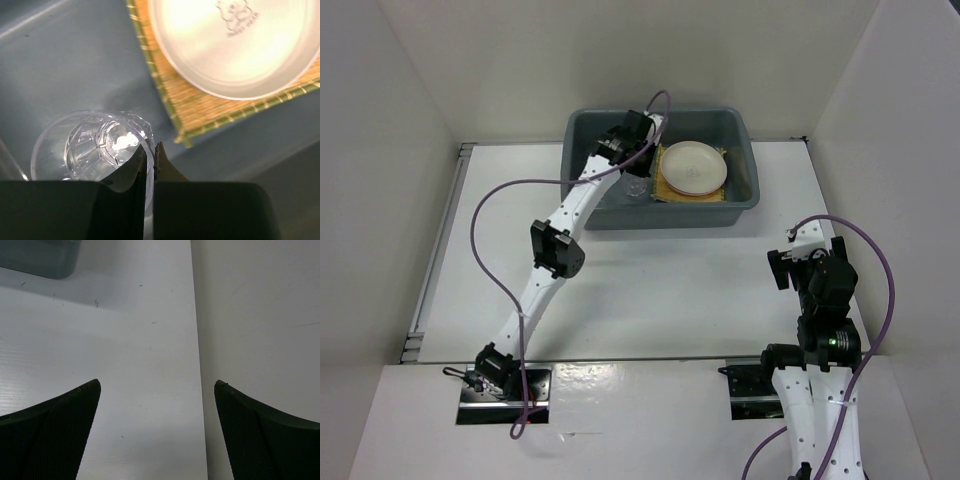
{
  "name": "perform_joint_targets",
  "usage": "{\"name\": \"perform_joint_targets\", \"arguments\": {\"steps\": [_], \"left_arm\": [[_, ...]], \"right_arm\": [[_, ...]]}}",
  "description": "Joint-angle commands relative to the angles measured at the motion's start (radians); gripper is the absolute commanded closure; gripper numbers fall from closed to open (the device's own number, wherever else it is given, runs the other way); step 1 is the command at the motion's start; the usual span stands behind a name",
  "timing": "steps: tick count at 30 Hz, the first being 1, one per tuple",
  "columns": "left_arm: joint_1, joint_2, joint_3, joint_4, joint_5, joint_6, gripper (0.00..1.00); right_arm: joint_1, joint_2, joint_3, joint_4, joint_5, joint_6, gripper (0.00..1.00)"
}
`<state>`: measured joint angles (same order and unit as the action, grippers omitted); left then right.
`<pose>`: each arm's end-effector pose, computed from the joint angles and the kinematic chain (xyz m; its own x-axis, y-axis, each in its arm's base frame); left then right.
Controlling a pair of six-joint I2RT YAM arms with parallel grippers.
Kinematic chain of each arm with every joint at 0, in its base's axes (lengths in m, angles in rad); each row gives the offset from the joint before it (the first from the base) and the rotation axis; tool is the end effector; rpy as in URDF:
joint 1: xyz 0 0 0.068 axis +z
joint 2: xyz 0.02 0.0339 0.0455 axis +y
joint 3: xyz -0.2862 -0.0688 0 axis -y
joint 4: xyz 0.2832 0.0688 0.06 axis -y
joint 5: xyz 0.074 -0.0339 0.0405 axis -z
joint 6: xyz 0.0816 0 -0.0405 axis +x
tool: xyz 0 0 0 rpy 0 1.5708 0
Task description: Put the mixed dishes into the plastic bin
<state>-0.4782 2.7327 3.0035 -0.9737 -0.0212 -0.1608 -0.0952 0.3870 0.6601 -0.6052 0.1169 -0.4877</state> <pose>0.5851 -0.3013 0.2603 -0.6379 0.1503 -0.7553 0.3481 0.9311 -0.1086 0.1564 -0.0245 0.3051 -0.3824 -0.4310 -0.8173 0.0283 0.8787 -0.4766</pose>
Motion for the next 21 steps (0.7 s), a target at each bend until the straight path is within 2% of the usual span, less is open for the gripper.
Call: {"name": "perform_joint_targets", "arguments": {"steps": [1, 4, 5, 7, 8, 9, 11, 13, 16, 21], "left_arm": [[-0.017, -0.034, 0.038, -0.01, -0.123, 0.0, 1.0], [-0.026, -0.034, 0.038, -0.01, -0.141, 0.0, 0.99], [-0.027, -0.025, 0.029, -0.01, -0.141, 0.0, 0.9], [-0.027, -0.025, 0.029, -0.01, -0.141, 0.0, 0.85], [-0.027, -0.025, 0.029, -0.019, -0.151, 0.0, 0.78], [-0.027, -0.036, 0.029, -0.019, -0.151, 0.0, 0.63], [-0.027, -0.057, 0.029, -0.019, -0.164, -0.011, 0.42], [-0.027, -0.099, 0.02, -0.019, -0.164, -0.022, 0.29], [-0.045, -0.172, 0.02, -0.01, -0.17, -0.043, 0.14], [-0.063, -0.318, 0.029, -0.046, -0.287, -0.115, 0.1]], "right_arm": [[0.009, -0.016, -0.007, 0.048, 0.009, 0.015, 0.01], [0.009, -0.016, -0.007, 0.048, 0.009, 0.015, 0.01], [0.009, -0.016, -0.007, 0.048, 0.009, 0.015, 0.01], [0.009, -0.016, -0.007, 0.048, 0.009, 0.015, 0.01], [0.009, -0.016, -0.007, 0.048, 0.009, 0.015, 0.01], [0.009, -0.016, -0.007, 0.048, 0.009, 0.015, 0.01], [0.009, -0.016, -0.007, 0.048, 0.009, 0.015, 0.01], [0.009, -0.016, -0.007, 0.057, 0.009, 0.015, 0.01], [0.009, -0.025, -0.007, 0.058, 0.009, 0.015, 0.01], [0.009, -0.004, -0.007, 0.058, 0.018, 0.024, 0.01]]}}
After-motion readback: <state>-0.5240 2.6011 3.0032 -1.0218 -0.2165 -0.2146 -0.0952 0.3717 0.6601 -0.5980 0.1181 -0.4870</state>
